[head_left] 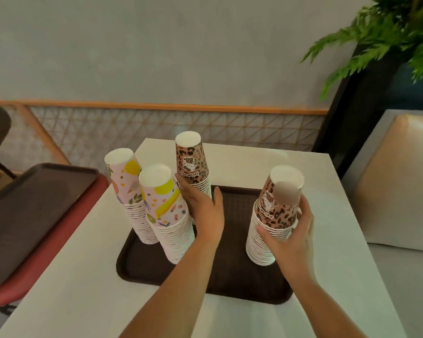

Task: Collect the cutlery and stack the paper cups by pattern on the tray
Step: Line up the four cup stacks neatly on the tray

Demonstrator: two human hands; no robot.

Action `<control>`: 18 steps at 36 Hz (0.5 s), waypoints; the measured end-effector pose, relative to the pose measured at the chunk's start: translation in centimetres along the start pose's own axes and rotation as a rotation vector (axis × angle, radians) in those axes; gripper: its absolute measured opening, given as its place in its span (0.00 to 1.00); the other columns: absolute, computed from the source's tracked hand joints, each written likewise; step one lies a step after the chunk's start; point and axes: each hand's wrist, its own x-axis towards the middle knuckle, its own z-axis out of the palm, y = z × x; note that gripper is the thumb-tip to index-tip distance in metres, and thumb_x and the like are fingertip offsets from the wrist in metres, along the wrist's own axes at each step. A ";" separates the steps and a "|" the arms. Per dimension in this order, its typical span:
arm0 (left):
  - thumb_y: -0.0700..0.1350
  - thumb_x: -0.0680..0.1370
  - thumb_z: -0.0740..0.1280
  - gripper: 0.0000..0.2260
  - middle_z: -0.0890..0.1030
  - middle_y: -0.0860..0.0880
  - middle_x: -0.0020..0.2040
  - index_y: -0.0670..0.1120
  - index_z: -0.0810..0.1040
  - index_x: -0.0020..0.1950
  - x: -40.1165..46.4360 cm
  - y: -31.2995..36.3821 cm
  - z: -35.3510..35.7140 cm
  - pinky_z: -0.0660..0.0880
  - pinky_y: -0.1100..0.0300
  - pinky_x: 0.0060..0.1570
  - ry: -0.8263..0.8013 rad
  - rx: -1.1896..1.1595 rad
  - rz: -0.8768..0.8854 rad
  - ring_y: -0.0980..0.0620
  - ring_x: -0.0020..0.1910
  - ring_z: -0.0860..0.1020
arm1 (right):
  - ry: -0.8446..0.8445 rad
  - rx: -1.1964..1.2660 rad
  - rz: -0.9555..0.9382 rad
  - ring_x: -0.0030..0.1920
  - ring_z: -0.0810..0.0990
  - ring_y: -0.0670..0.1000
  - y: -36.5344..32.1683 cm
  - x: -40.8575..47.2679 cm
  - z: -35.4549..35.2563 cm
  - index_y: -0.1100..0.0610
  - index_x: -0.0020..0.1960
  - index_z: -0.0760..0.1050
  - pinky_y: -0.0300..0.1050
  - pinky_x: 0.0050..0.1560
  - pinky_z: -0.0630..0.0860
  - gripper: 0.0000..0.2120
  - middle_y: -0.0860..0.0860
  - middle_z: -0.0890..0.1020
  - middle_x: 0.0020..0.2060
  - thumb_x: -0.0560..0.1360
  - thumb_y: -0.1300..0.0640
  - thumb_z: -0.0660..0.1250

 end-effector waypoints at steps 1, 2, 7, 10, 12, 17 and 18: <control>0.51 0.78 0.64 0.41 0.38 0.40 0.76 0.41 0.35 0.75 0.5 -0.1 0.4 0.34 0.57 0.71 -0.009 -0.015 -0.054 0.44 0.76 0.38 | -0.015 0.025 0.013 0.67 0.66 0.48 0.2 0.1 0.2 0.48 0.73 0.54 0.47 0.62 0.70 0.49 0.49 0.65 0.69 0.61 0.56 0.79; 0.51 0.77 0.66 0.43 0.39 0.41 0.77 0.42 0.36 0.75 1.0 -0.2 0.9 0.37 0.54 0.73 -0.017 -0.038 -0.107 0.44 0.76 0.40 | -0.025 0.038 0.019 0.67 0.67 0.48 0.4 0.2 0.4 0.48 0.73 0.54 0.46 0.62 0.69 0.49 0.49 0.66 0.68 0.61 0.56 0.79; 0.50 0.72 0.72 0.45 0.50 0.46 0.77 0.47 0.43 0.76 2.6 -1.3 2.5 0.51 0.49 0.75 0.042 -0.170 -0.255 0.45 0.76 0.50 | -0.023 0.040 0.048 0.66 0.70 0.50 1.1 0.6 1.2 0.51 0.71 0.57 0.48 0.63 0.71 0.46 0.49 0.70 0.67 0.61 0.55 0.79; 0.49 0.70 0.73 0.43 0.56 0.46 0.75 0.48 0.48 0.76 3.1 -1.9 2.9 0.54 0.56 0.73 0.092 -0.228 -0.248 0.47 0.74 0.56 | -0.023 0.050 0.053 0.65 0.70 0.49 1.3 1.6 1.6 0.50 0.71 0.57 0.45 0.62 0.70 0.46 0.48 0.70 0.66 0.61 0.55 0.79; 0.48 0.70 0.74 0.43 0.58 0.45 0.74 0.48 0.50 0.75 3.4 -2.0 3.0 0.55 0.58 0.70 0.114 -0.228 -0.255 0.47 0.73 0.59 | -0.021 0.050 0.047 0.65 0.70 0.48 1.4 2.7 1.9 0.49 0.71 0.57 0.45 0.62 0.70 0.45 0.47 0.70 0.66 0.61 0.55 0.79; 0.45 0.67 0.77 0.43 0.60 0.43 0.72 0.46 0.54 0.74 4.2 -2.2 3.6 0.59 0.57 0.68 0.124 -0.212 -0.196 0.46 0.71 0.61 | -0.027 0.064 0.033 0.65 0.69 0.47 1.8 5.5 2.8 0.49 0.71 0.57 0.45 0.61 0.70 0.45 0.47 0.70 0.66 0.61 0.54 0.79; 0.43 0.67 0.77 0.42 0.60 0.44 0.72 0.45 0.55 0.74 4.3 -2.1 3.8 0.61 0.61 0.66 0.112 -0.244 -0.190 0.48 0.71 0.62 | -0.031 0.063 0.027 0.65 0.69 0.47 1.9 6.1 2.9 0.49 0.71 0.57 0.44 0.61 0.70 0.45 0.47 0.70 0.66 0.62 0.55 0.79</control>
